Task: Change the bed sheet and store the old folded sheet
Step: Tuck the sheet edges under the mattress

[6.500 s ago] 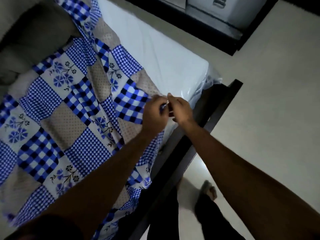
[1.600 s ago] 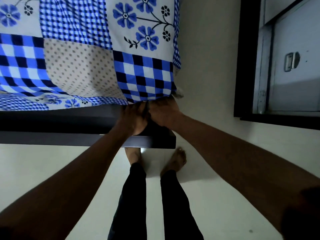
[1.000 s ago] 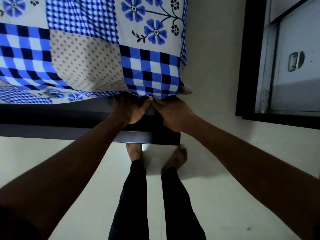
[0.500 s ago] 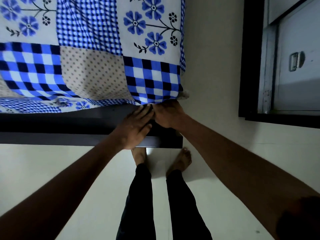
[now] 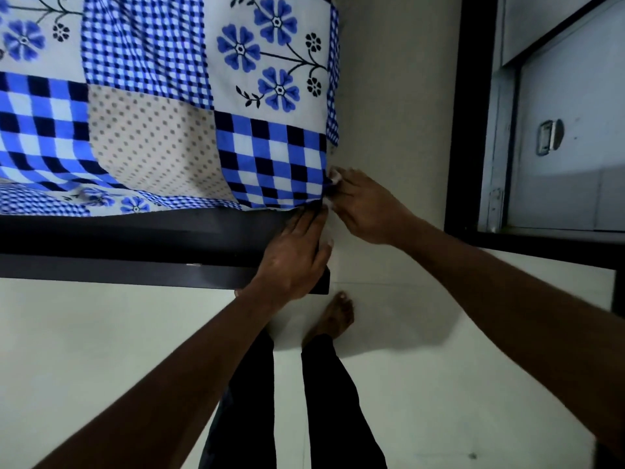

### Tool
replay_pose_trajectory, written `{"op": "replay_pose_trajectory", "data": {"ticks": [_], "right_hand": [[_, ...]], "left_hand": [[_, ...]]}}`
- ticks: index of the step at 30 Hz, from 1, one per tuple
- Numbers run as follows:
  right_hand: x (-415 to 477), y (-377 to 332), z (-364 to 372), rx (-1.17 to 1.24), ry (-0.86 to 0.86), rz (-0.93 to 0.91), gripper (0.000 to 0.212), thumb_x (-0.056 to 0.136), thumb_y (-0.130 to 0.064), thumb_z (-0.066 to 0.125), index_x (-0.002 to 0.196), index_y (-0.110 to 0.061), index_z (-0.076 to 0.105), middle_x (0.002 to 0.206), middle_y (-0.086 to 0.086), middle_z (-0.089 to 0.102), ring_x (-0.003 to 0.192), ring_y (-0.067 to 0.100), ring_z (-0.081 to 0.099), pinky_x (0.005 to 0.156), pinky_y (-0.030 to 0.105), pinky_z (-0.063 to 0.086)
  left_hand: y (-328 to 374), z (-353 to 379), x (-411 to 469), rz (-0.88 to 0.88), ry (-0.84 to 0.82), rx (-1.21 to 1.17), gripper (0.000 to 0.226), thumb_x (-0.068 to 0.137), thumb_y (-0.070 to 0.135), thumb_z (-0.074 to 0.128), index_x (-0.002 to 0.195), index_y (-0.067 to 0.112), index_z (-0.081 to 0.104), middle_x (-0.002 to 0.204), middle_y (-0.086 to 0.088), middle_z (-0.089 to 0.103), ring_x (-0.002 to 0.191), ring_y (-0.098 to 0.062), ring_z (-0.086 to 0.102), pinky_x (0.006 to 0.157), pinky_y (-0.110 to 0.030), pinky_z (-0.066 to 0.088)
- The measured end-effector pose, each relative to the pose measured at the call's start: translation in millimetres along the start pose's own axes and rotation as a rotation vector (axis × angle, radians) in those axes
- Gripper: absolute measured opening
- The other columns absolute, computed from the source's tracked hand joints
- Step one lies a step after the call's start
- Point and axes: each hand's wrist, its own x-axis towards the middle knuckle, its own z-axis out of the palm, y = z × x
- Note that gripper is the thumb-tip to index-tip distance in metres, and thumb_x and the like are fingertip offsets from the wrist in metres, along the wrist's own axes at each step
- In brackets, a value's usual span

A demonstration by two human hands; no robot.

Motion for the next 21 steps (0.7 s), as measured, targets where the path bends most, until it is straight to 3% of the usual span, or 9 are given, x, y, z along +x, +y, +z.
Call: {"op": "replay_pose_trajectory", "data": {"ticks": [2, 6, 9, 11, 13, 16, 21], "right_hand": [[21.3, 5.8, -3.8, -0.091, -0.121, -0.031, 0.042, 0.096, -0.021, 0.038, 0.123, -0.007, 0.068, 0.140, 0.016, 0.057, 0.133, 0.038, 0.048, 0.114, 0.053, 0.034], [26.0, 16.0, -19.4, -0.231, -0.283, -0.115, 0.056, 0.090, -0.033, 0.030, 0.127, -0.013, 0.066, 0.141, 0.015, 0.056, 0.136, 0.039, 0.046, 0.115, 0.059, 0.025], [46.5, 18.0, -35.4, -0.296, -0.301, -0.166, 0.049, 0.077, -0.028, 0.033, 0.092, -0.014, 0.078, 0.097, 0.008, 0.073, 0.108, 0.036, 0.065, 0.095, 0.051, 0.047], [56.5, 25.0, -42.8, -0.293, -0.348, -0.176, 0.042, 0.071, -0.025, 0.033, 0.070, -0.014, 0.074, 0.072, 0.003, 0.069, 0.089, 0.032, 0.067, 0.075, 0.040, 0.051], [59.2, 31.0, -47.4, -0.316, -0.338, -0.218, 0.051, 0.070, -0.024, 0.029, 0.083, -0.017, 0.078, 0.080, 0.002, 0.072, 0.096, 0.031, 0.065, 0.072, 0.037, 0.048], [58.1, 38.6, -46.0, -0.217, -0.330, -0.223, 0.058, 0.072, -0.020, 0.029, 0.109, -0.014, 0.073, 0.111, 0.008, 0.071, 0.116, 0.034, 0.057, 0.078, 0.039, 0.045], [32.3, 43.9, -61.2, 0.050, -0.144, -0.153, 0.053, 0.073, -0.011, 0.037, 0.111, -0.012, 0.074, 0.100, 0.017, 0.072, 0.090, 0.037, 0.067, 0.068, 0.038, 0.053]], "left_hand": [[6.9, 4.1, 2.2, -0.012, -0.002, 0.022, 0.067, 0.104, 0.042, 0.036, 0.161, 0.017, 0.011, 0.167, -0.007, 0.013, 0.153, -0.024, 0.016, 0.123, -0.039, 0.021], [23.2, 3.4, 8.0, -0.091, 0.038, -0.002, 0.073, 0.100, 0.028, 0.047, 0.160, 0.014, 0.009, 0.167, -0.009, 0.011, 0.150, -0.026, 0.020, 0.120, -0.036, 0.024], [32.8, 4.6, 22.1, -0.132, 0.046, -0.051, 0.079, 0.096, 0.023, 0.049, 0.160, 0.012, 0.003, 0.167, -0.010, 0.010, 0.151, -0.026, 0.017, 0.122, -0.040, 0.024], [37.3, 10.7, 28.6, -0.173, 0.066, -0.023, 0.081, 0.096, 0.026, 0.048, 0.160, 0.010, 0.000, 0.167, -0.012, 0.007, 0.152, -0.029, 0.012, 0.122, -0.046, 0.023], [42.0, 18.4, 32.6, -0.207, 0.053, 0.062, 0.079, 0.099, 0.033, 0.042, 0.159, 0.010, -0.004, 0.168, -0.011, 0.001, 0.153, -0.031, 0.005, 0.124, -0.047, 0.016], [46.6, 23.6, 41.0, -0.260, 0.117, -0.011, 0.079, 0.098, 0.036, 0.044, 0.159, 0.008, 0.002, 0.166, -0.015, 0.012, 0.151, -0.035, 0.013, 0.124, -0.048, 0.017], [50.7, 27.0, 58.7, -0.352, 0.230, -0.080, 0.069, 0.091, 0.032, 0.053, 0.148, -0.005, 0.037, 0.144, -0.027, 0.049, 0.131, -0.046, 0.047, 0.112, -0.053, 0.035]]}}
